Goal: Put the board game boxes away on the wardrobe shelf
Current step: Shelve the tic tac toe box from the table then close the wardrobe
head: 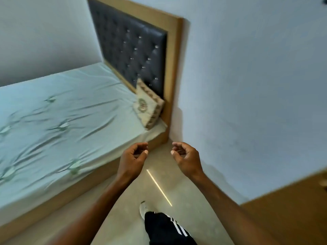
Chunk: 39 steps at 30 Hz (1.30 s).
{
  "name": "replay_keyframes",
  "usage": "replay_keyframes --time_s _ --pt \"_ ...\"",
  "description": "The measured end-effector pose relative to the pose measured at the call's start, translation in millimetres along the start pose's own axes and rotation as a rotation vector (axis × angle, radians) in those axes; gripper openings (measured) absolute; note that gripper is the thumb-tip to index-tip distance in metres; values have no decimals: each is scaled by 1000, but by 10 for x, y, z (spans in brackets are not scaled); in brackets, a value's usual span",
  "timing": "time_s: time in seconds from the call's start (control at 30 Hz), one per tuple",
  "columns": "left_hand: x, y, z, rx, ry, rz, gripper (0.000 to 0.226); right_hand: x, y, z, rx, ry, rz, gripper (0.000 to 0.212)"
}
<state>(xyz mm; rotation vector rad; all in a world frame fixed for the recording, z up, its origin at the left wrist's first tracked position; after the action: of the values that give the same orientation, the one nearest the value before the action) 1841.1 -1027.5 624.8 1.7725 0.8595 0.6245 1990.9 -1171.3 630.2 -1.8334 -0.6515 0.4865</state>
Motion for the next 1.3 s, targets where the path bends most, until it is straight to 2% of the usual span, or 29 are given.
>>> replay_keyframes --time_s 0.03,0.2,0.3,0.5,0.8,1.03,1.3 --pt "32 -37 -104 5 18 -16 22 72 -60 105 11 -25 -20 23" --pt "229 -408 -1169 -4 322 -131 22 704 -509 1315 -5 -328 -121 24" --pt "218 -688 -1858 -24 567 -195 24 939 -804 2208 -36 -533 -203 27" --pt "-273 -1157 -2905 -78 895 -331 25 782 -1316 3763 -106 -872 -384 29" --pt "-1614 -1772 -4450 -77 1315 -466 23 -627 -1994 5907 -121 -1256 -611 30" --pt "-2691 -2069 -5574 -49 1500 -556 21 -2019 -2462 7127 -60 -1455 -637 28" --pt "-3735 -2540 -6623 -89 1702 -656 21 -3436 -2824 8485 -106 -1644 -733 32"
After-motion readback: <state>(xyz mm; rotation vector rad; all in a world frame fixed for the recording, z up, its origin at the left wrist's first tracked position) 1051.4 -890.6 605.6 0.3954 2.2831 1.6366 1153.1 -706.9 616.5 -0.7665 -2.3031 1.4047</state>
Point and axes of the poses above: each hand's wrist, its own x-axis towards the middle knuckle, its own z-axis out of the palm, y = z × x, the point moved 2 cm from there along x, towards the middle knuckle, and after that the axes turned 2 degrees about x, right-handed, at the moved point
